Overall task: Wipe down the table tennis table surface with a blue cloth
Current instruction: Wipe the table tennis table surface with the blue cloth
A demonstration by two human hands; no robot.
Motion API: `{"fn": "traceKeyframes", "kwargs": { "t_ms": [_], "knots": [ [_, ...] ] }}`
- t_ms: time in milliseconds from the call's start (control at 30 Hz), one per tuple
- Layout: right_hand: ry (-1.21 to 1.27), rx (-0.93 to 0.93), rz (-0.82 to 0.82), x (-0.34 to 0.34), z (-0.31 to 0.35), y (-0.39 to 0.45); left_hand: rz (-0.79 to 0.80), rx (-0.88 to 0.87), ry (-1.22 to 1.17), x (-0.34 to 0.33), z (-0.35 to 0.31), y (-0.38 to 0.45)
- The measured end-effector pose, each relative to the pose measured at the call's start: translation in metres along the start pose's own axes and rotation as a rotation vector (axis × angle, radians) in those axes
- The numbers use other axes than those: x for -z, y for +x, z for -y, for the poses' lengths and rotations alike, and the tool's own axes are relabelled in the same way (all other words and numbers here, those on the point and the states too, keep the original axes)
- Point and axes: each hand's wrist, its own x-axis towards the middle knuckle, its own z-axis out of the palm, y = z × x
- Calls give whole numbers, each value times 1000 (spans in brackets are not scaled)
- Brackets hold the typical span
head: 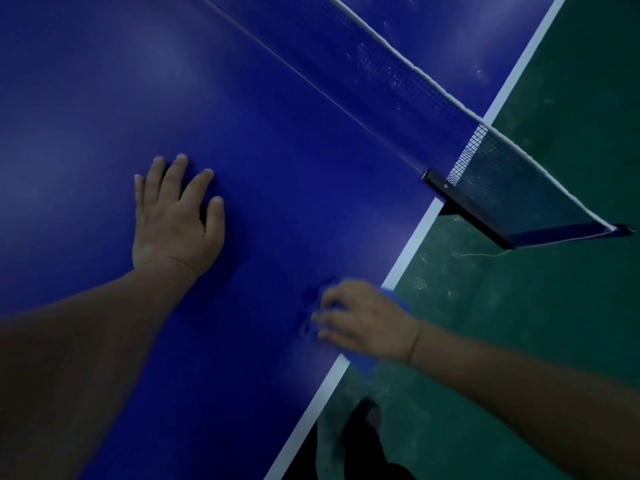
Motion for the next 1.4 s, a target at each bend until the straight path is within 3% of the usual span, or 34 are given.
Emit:
{"fn": "traceKeyframes", "kwargs": {
  "t_ms": [67, 133, 233, 300, 433, 533, 600, 700, 733, 833, 900, 1067, 1167, 1233, 1300, 1400],
  "knots": [
    [-103, -126, -153, 13, -44, 22, -4, -4, 0, -1, 0, 0],
    [-196, -424, -345, 27, -79, 59, -18, -18, -3, -1, 0, 0],
    [-206, -733, -448, 26, -80, 96, -31, -19, -17, -1, 1, 1],
    [-185, -659, -429, 11, -43, 96, -25, -14, -24, -2, 1, 0],
    [-63, -166, -173, -28, 49, 25, 31, -7, -52, 2, 5, 1],
    [-157, -23, -113, -12, 5, 17, 56, 35, -106, 9, 0, -8],
    [-303, -229, -186, 9, -39, 32, -8, 62, -119, 12, -5, -31],
    [-301, -753, -311, 18, -45, 47, -95, 79, -124, 7, -14, -80],
    [-313, -765, -307, 9, -32, 52, -103, 89, -131, 3, -18, -94],
    [-311, -453, -248, -17, 14, 80, -122, 134, -146, -6, -34, -123],
    [-284, -386, -210, -19, 17, 109, -157, 166, -163, -10, -48, -133],
    [-424, -529, -10, 5, -79, 172, -210, 240, -238, -7, -79, -154],
    [-447, -615, -139, 25, -110, 114, -212, 294, -251, -12, -95, -171],
    [-338, -790, -259, 34, -97, 57, -209, 317, -263, -19, -107, -179],
    [-242, -923, -262, 40, -85, 40, -198, 332, -264, -27, -123, -185],
    [-241, -864, -183, 47, -93, 74, -188, 337, -256, -38, -147, -190]
  ]
}}
